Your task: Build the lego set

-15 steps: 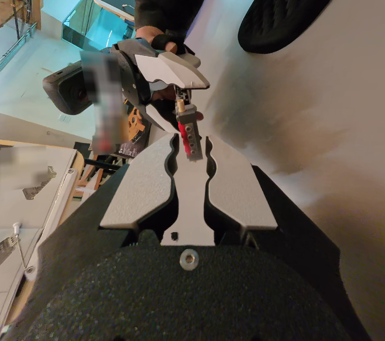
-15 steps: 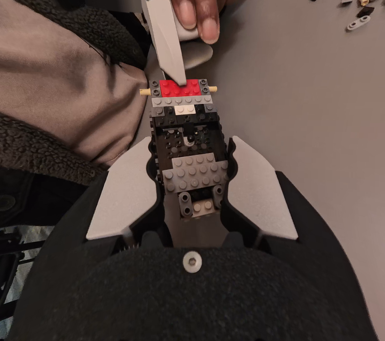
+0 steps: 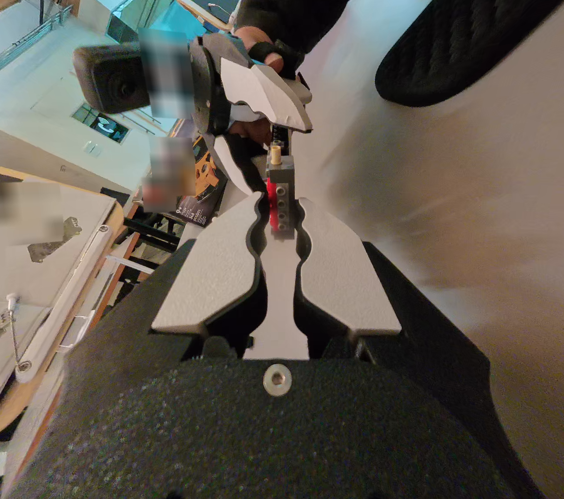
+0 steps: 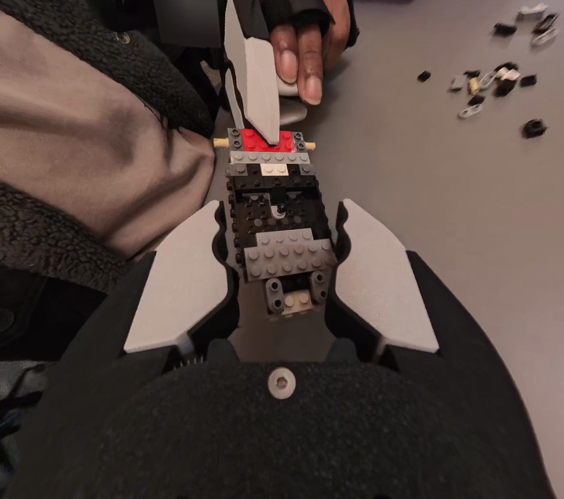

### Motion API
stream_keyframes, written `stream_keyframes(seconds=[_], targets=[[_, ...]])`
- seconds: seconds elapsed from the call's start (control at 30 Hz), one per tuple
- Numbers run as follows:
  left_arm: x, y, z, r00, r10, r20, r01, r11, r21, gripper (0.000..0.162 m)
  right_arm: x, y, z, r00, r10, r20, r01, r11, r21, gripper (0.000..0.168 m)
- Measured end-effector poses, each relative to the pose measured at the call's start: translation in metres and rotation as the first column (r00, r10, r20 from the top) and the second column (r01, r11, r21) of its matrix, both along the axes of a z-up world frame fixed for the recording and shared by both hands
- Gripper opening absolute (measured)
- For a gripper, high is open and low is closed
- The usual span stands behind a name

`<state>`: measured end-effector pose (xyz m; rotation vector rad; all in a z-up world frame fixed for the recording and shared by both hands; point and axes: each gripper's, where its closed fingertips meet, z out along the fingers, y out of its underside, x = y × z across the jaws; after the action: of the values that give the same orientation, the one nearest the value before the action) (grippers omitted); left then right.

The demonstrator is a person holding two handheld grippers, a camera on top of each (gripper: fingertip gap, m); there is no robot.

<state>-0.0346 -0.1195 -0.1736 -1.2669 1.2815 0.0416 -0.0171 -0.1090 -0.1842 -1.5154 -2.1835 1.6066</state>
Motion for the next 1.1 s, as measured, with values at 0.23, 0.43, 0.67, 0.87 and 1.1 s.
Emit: stream_keyframes(seconds=[0.23, 0.43, 0.67, 0.87, 1.1], targets=[[-0.014, 0.013, 0.006, 0.979, 0.087, 0.185, -0.054, 0.983, -0.177, 0.016, -0.01, 0.035, 0.019, 0.961, -0.128, -0.244, 0.217, 0.896, 0.388, 0.069], [-0.033, 0.031, 0.004, 0.852, 0.298, 0.43, -0.018, 0.838, -0.545, 0.015, -0.011, 0.049, 0.03, 0.881, -0.084, -0.466, 0.436, 0.527, 0.729, 0.066], [-0.031, 0.031, -0.011, 0.673, 0.507, 0.539, 0.229, 0.55, -0.803, 0.016, -0.021, 0.049, 0.0, 0.911, -0.027, -0.411, 0.4, 0.293, 0.868, 0.079], [-0.029, 0.027, -0.019, 0.58, 0.604, 0.547, 0.352, 0.42, -0.837, 0.016, -0.034, 0.043, -0.02, 0.955, 0.015, -0.297, 0.283, 0.257, 0.924, 0.058], [-0.03, 0.027, -0.022, 0.563, 0.619, 0.548, 0.387, 0.388, -0.836, 0.016, -0.034, 0.041, -0.026, 0.97, -0.005, -0.244, 0.232, 0.328, 0.916, 0.057]])
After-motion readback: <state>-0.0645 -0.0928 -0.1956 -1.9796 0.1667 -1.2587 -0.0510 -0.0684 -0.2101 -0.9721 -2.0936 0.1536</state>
